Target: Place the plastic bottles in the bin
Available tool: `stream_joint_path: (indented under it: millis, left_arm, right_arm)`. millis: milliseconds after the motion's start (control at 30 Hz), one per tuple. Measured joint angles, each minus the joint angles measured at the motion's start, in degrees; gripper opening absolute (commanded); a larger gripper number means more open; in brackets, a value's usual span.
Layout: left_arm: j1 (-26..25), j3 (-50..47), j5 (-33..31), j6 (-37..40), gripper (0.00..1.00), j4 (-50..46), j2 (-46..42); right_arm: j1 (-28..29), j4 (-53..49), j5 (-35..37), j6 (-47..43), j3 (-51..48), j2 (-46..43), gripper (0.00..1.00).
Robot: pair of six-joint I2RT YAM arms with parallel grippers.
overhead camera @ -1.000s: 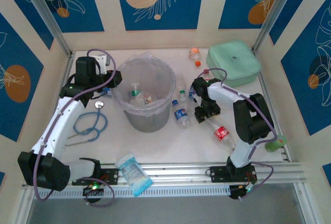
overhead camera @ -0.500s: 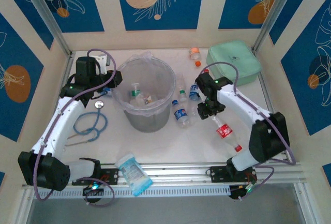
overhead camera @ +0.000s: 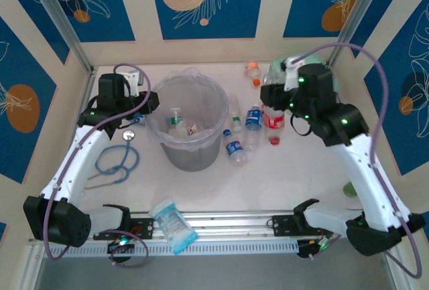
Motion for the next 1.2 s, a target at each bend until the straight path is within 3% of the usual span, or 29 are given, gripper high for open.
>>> stream_joint_path:
  millis: [267, 467, 767, 1200]
  left_arm:
    - [0.0, 0.0, 0.0, 0.0, 0.26, 0.1, 0.0]
    - [0.0, 0.0, 0.0, 0.0, 0.26, 0.1, 0.0]
    - [0.0, -0.1, 0.0, -0.2, 0.26, 0.1, -0.1]
    - [0.0, -0.1, 0.0, -0.4, 0.25, 0.2, -0.1]
  right_arm:
    - [1.8, 21.9, -17.4, 10.9, 3.6, 3.7, 0.00]
    - [8.3, 28.0, -23.3, 12.4, 7.3, 14.2, 0.00]
    - [16.0, 32.0, -24.1, 11.0, 10.7, 26.7, 0.00]
    - [19.1, 31.6, -21.7, 9.6, 9.3, 39.6, 0.00]
